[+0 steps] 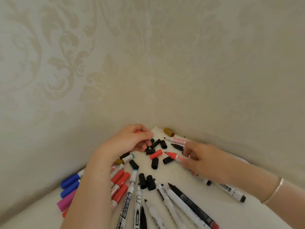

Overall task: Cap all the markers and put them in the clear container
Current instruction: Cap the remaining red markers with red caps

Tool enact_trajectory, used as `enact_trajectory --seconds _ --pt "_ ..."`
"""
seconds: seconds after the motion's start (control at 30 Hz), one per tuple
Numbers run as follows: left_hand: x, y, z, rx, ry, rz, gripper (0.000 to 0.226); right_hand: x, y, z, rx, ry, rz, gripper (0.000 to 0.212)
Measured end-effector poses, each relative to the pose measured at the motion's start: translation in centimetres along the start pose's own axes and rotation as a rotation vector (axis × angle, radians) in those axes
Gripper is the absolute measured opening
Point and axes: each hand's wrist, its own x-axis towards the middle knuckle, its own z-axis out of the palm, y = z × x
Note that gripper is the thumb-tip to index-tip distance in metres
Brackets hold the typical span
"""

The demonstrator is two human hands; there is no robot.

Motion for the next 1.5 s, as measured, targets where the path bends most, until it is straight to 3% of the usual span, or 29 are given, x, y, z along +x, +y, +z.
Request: enact_trajectory --seconds 0.1,0.2,0.33,0.43,0.57,0.77,1.07,1.5 --pt "0.5 -0.1 0.1 0.07 0.132 0.004 0.011 -0.8 -0.3 1.6 -0.295 -0.024 0.016 0.014" --pt "0.5 0.0 0.5 0.077 0.144 0.006 0.013 -1.4 -0.7 3.1 -0.349 -0.093 0.034 0.013" --pt "0.4 0.5 1.4 0.103 0.102 0.029 0.018 -1.2 -0.4 2.0 -0.364 -0.002 0.091 0.021" --pt "0.6 0.9 2.4 0.07 0.049 0.029 0.012 -0.3 1.2 -0.3 -0.488 0.119 0.18 0.008" --pt "0.6 1.8 4.4 -0.04 -0.07 0.043 0.006 0.2 2.9 -1.9 -0.6 0.024 0.256 0.013" --pt "0.6 2.1 6.8 -0.035 -0.239 0.106 0.011 0.7 4.6 -1.7 -0.573 0.043 0.253 0.012" --pt "1.1 1.3 7.3 0.045 -0.251 0.067 0.014 1.6 5.5 -1.1 -0.436 0.113 0.235 0.02" --pt "1.0 1.2 7.3 0.083 -0.238 0.031 0.021 2.4 5.0 -0.8 -0.252 0.017 0.211 0.023"
